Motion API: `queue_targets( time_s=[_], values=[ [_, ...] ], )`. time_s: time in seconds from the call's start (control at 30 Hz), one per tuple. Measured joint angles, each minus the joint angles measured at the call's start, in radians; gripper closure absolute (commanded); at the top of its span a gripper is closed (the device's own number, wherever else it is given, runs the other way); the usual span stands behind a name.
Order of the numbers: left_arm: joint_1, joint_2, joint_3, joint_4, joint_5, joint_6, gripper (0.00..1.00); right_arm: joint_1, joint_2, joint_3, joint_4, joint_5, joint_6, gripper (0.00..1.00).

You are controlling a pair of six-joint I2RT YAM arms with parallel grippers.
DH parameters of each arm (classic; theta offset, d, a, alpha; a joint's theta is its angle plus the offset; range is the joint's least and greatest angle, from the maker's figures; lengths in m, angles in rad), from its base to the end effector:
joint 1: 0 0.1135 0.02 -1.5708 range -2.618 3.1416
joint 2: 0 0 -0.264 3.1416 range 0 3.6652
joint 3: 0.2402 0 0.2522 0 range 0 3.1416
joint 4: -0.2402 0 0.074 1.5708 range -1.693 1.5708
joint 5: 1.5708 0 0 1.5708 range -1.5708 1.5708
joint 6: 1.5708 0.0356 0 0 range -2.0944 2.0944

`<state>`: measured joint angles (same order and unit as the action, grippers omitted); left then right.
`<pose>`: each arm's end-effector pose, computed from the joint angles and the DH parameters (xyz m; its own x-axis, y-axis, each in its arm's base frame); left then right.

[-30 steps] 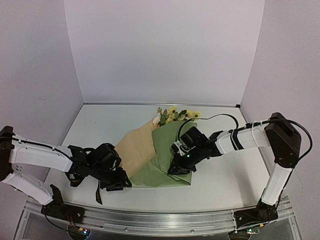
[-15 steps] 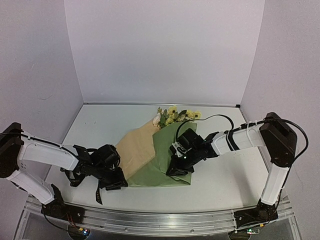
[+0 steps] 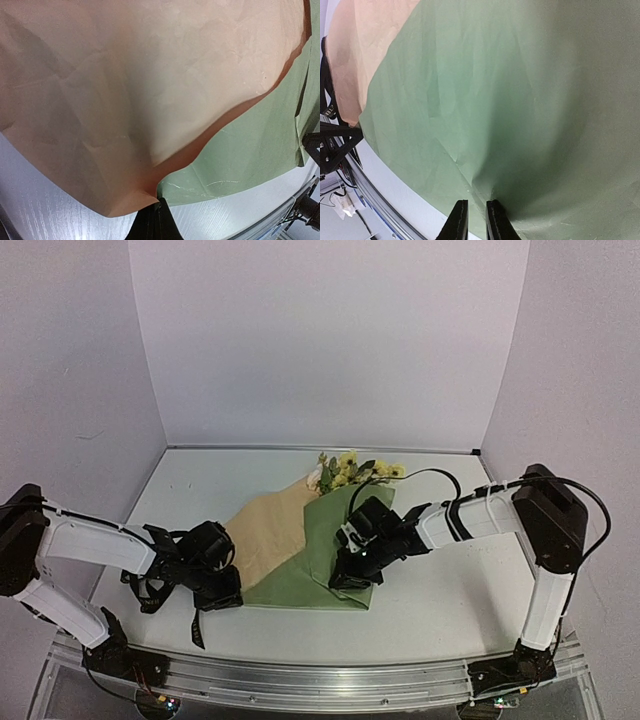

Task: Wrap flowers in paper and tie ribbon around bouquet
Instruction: Fold the 2/3-folded wrapping paper at the center of the board.

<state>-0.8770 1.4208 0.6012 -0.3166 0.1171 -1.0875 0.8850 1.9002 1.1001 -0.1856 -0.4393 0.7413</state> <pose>0.1488 -0.1854 0.1373 -0.9735 -0.2048 -0.1018 -0.1441 0.8950 -0.4221 0.2275 0.3019 0.1408 -0.9628 -0.2116 -0.1679 -0.2698 0.7243 0.6344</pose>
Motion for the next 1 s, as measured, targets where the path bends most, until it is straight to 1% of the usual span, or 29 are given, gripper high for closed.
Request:
queue_targets(
  time_s=[0.2,0.53,0.7,1.0],
  values=[
    [0.004,-0.013,0.001,-0.002,-0.017,0.040,1.00,0.023,0.043,0.057,-0.002,0.005,0.021,0.84],
    [0.004,-0.127,0.000,0.004,-0.036,0.085,1.00,0.069,0.068,0.107,-0.003,0.003,0.074,0.85],
    [0.004,-0.129,0.000,0.007,-0.038,0.102,1.00,0.091,0.076,0.110,-0.003,0.000,0.114,0.86],
    [-0.010,-0.151,-0.002,0.025,-0.047,0.131,1.00,0.110,0.149,0.150,0.002,-0.018,0.162,0.87]
  ],
)
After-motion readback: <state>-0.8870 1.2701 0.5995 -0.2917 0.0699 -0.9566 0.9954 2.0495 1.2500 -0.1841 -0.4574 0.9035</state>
